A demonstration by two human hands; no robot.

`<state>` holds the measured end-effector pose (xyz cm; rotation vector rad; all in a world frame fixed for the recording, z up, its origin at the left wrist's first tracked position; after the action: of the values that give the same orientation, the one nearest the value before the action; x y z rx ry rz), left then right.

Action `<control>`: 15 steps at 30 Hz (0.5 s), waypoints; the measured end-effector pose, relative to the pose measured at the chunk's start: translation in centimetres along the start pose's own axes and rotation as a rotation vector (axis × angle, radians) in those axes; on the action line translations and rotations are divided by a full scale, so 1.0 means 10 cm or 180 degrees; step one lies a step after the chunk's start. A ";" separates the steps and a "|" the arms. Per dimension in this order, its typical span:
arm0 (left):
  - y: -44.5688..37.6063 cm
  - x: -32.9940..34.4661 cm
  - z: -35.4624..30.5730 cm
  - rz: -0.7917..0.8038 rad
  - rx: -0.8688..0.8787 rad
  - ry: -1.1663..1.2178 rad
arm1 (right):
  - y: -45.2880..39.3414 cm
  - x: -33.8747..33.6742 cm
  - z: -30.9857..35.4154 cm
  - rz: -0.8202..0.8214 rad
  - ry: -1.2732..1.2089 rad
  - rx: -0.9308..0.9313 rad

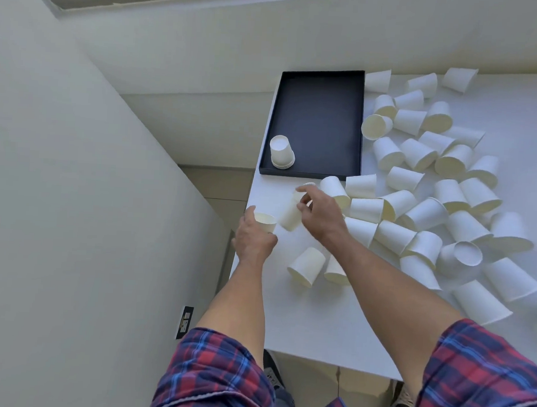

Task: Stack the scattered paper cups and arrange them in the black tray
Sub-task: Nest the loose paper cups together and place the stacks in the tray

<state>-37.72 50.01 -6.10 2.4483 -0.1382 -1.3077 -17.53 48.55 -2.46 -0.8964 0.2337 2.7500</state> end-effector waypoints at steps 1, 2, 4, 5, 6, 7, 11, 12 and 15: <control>0.02 -0.01 -0.01 0.0028 0.0016 0.0040 | 0.00 -0.07 0.00 -0.0128 -0.0093 0.0000; 0.04 -0.01 -0.03 0.0062 0.0031 0.0095 | 0.01 -0.12 0.01 -0.0238 -0.0183 0.0010; 0.08 0.02 -0.06 0.0194 0.0051 0.0287 | 0.01 -0.18 0.02 -0.0326 -0.0335 0.0017; 0.10 0.06 -0.07 0.0312 0.0055 0.0445 | 0.02 -0.17 0.03 -0.0285 -0.0370 0.0017; 0.12 0.10 -0.10 0.0464 0.0066 0.0651 | 0.02 -0.14 0.03 -0.0209 -0.0364 0.0020; 0.14 0.15 -0.13 0.0620 0.0087 0.0876 | 0.04 -0.12 0.03 -0.0129 -0.0336 0.0032; 0.19 0.21 -0.23 0.0982 0.0119 0.1486 | 0.10 -0.12 -0.08 -0.0065 -0.0450 0.0258; 0.18 0.21 -0.24 0.1044 0.0108 0.1604 | 0.11 -0.14 -0.11 -0.0082 -0.0494 0.0316; 0.16 0.21 -0.23 0.1151 -0.0041 0.2010 | 0.14 -0.20 -0.18 -0.0085 -0.0563 0.0424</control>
<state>-34.49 48.56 -6.03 2.5398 -0.3781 -0.3593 -15.33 46.43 -2.62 -0.6141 0.3641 2.7307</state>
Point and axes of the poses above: each hand's wrist, its own y-axis away from the middle knuckle, its own x-axis out of the palm, z = x × y, the point moved 10 cm from there along -y, towards the middle knuckle, and after that the axes turned 1 degree about z, right-handed, at the moved point
